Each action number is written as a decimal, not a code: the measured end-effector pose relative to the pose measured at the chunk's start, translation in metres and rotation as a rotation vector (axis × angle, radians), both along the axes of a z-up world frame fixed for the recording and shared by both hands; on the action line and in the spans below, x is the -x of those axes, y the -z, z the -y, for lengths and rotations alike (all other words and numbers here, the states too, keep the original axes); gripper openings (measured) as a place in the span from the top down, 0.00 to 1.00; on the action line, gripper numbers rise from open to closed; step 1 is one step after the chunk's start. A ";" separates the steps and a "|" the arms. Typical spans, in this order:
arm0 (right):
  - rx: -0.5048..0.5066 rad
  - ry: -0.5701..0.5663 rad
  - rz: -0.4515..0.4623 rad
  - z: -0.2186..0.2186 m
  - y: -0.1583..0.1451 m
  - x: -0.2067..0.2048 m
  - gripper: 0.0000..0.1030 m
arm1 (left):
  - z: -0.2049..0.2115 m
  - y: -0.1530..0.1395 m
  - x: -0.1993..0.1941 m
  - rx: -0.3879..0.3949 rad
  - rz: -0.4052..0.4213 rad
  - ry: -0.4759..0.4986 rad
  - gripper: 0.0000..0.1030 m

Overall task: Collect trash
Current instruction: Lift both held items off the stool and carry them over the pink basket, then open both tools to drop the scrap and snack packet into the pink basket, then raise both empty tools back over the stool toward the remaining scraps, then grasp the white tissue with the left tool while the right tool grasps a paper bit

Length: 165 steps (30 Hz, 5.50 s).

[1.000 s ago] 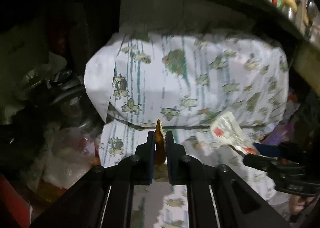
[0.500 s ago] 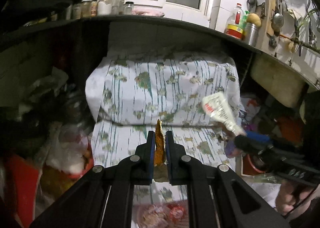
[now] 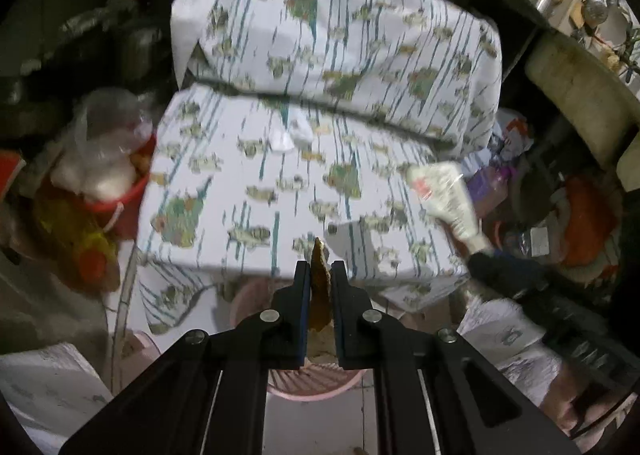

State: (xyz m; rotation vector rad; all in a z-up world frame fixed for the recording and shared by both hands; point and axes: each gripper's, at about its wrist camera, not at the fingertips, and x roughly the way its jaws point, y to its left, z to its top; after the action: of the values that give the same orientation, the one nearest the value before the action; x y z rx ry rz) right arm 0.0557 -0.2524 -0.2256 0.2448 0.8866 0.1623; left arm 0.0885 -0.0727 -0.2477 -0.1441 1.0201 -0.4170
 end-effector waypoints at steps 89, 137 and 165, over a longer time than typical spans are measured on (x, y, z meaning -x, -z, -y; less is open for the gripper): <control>0.213 0.219 0.258 0.012 0.006 0.001 0.00 | -0.024 0.007 0.009 -0.214 0.387 -0.217 0.00; -0.051 0.262 -0.213 0.118 0.036 -0.338 0.00 | 0.072 0.076 -0.337 -0.181 -0.141 -0.006 0.01; -0.033 0.226 -0.289 0.081 0.063 -0.359 0.00 | 0.105 0.151 -0.325 -0.280 -0.330 0.130 0.61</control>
State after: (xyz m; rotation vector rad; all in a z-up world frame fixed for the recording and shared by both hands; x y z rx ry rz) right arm 0.4144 -0.3337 -0.2890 0.4035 1.1357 -0.0709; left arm 0.4135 -0.1778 -0.3989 0.1093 1.4068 -0.3704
